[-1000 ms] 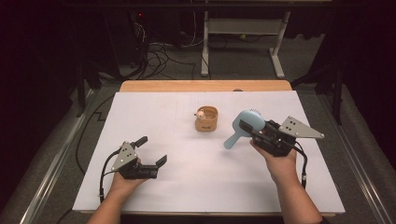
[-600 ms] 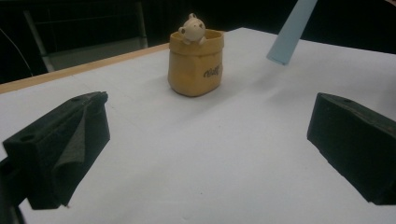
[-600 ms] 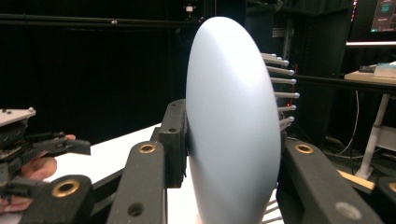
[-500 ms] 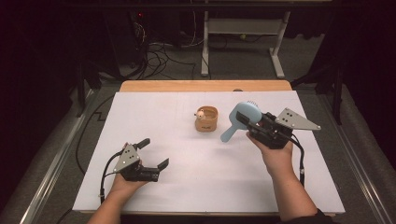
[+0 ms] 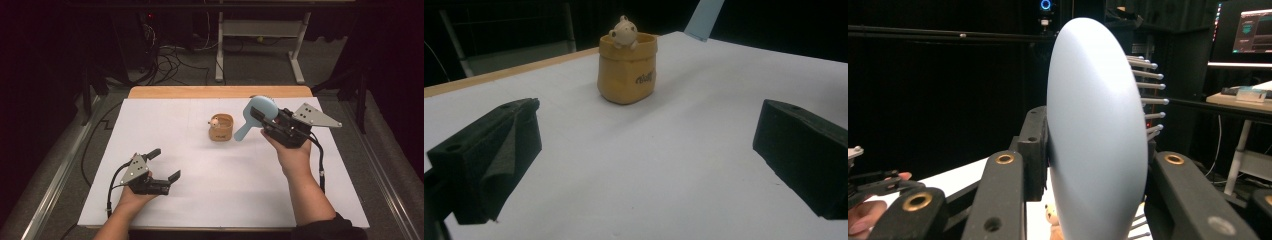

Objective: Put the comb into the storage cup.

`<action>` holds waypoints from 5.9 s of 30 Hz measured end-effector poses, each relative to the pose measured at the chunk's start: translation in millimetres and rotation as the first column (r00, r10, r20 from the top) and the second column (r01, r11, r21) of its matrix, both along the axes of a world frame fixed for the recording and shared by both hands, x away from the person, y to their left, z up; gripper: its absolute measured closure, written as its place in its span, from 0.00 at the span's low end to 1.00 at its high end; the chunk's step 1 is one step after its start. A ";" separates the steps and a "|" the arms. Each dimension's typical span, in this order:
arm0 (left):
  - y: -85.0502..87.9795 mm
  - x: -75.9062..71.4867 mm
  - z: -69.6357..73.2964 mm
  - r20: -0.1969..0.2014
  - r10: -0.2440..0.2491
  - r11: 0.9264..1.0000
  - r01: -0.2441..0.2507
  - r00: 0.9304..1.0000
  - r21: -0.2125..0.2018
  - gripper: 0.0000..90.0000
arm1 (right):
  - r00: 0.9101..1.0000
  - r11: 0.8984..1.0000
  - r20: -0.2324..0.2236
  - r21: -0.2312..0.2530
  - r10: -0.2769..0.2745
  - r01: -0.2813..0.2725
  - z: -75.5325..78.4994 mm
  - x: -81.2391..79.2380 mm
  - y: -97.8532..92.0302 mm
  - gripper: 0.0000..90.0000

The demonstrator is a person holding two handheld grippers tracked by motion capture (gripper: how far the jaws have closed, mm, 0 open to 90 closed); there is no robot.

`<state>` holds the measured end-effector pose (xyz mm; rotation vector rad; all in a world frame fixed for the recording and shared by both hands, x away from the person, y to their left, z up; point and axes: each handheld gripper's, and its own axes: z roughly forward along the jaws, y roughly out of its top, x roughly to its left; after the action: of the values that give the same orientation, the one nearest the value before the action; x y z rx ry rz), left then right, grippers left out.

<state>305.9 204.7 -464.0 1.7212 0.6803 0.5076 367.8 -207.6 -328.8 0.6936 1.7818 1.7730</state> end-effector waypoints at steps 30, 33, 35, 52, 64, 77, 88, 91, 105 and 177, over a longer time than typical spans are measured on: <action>-2.6 -2.3 0.2 0.012 -0.027 1.000 0.027 1.000 0.008 0.00 | 0.999 1.000 -0.008 -0.003 -0.031 0.031 20.1 38.7 25.1 0.71; -2.3 -2.2 0.3 0.012 -0.028 1.000 0.027 1.000 0.009 0.00 | 0.999 1.000 -0.012 -0.006 -0.029 0.029 19.4 42.9 28.2 0.71; -2.2 -2.1 0.2 0.011 -0.027 1.000 0.027 1.000 0.007 0.00 | 0.999 1.000 -0.015 -0.007 -0.029 0.029 19.0 45.2 30.2 0.71; -1.8 -3.1 1.1 0.012 -0.037 0.999 0.037 0.999 -0.004 0.00 | 0.999 1.000 -0.031 -0.005 -0.031 0.031 17.8 65.6 45.6 0.71; -1.6 -3.4 1.5 0.012 -0.039 0.999 0.039 0.999 -0.007 0.00 | 0.998 0.999 -0.048 -0.020 -0.035 0.034 14.6 75.8 53.7 0.71; -1.8 -3.7 1.5 0.007 -0.046 0.999 0.046 0.999 -0.007 0.00 | 0.997 0.998 -0.067 -0.044 -0.036 0.033 5.5 82.2 58.9 0.71; -1.5 -3.7 1.4 0.002 -0.046 0.999 0.046 0.999 -0.008 0.00 | 0.995 0.998 -0.091 -0.059 -0.036 0.031 -5.5 88.0 63.0 0.70; -1.5 -4.1 1.4 0.002 -0.047 0.999 0.047 0.999 -0.008 0.00 | 0.995 0.997 -0.095 -0.062 -0.041 0.035 -10.2 89.1 64.2 0.70; -1.3 -4.3 1.1 -0.001 -0.048 0.999 0.048 0.999 -0.011 0.01 | 0.989 0.998 -0.140 -0.048 -0.049 0.043 -29.9 94.4 64.4 0.70; -5.3 -3.4 -1.7 -0.023 -0.074 0.997 0.074 0.997 0.009 0.02 | 0.963 0.994 -0.244 -0.018 -0.112 0.111 -50.6 92.0 30.8 0.48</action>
<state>302.5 199.4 -465.7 1.7569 0.6285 0.4407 459.8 -176.8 -379.4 1.0285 1.8626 1.6670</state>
